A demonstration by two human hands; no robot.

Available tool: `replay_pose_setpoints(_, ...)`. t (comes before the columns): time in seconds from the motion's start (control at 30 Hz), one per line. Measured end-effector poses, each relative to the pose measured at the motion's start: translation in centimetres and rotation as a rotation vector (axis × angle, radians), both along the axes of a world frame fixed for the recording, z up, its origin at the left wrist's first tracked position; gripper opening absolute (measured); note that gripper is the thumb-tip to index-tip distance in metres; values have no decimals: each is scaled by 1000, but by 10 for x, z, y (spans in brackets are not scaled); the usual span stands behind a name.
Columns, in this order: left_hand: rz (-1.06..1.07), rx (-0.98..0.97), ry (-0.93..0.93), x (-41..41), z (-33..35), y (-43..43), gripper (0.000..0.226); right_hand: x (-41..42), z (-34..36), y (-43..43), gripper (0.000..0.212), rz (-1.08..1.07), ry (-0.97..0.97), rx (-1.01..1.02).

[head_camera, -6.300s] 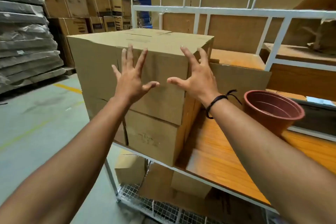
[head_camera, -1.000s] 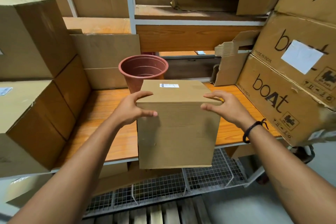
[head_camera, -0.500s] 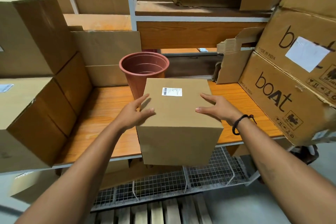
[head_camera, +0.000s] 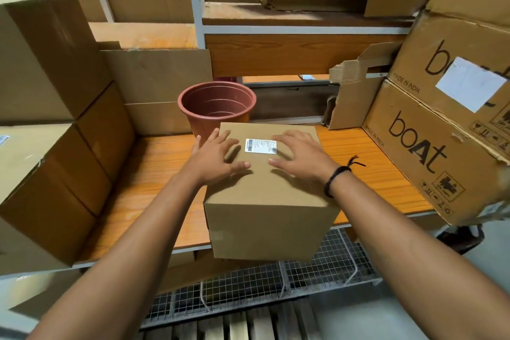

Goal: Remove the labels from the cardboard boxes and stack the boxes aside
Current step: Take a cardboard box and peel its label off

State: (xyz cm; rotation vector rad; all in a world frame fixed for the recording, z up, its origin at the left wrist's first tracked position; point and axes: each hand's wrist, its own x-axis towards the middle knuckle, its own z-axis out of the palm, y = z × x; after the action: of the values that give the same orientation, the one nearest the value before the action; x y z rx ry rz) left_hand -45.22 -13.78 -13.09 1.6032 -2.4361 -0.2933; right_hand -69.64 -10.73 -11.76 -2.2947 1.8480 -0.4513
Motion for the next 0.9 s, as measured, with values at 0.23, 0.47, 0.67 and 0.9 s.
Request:
replay_pose_setpoints(0.23,-58,71,-106,-10,-5,-20,116,30,7,-41,51,25,183,88)
replay_pose_setpoints(0.47,-65,37,-109,-7,-11,-22,111,51,17,-81,37,67,39,313)
replay_pose_setpoints(0.67,-59,38,-79,-8,-13,-26,112,55,27,-92,39,83,-139,485)
replay_pose_setpoints(0.9,-47,45,-77,-8,-12,-26,112,62,36,-101,35,100,-127,577)
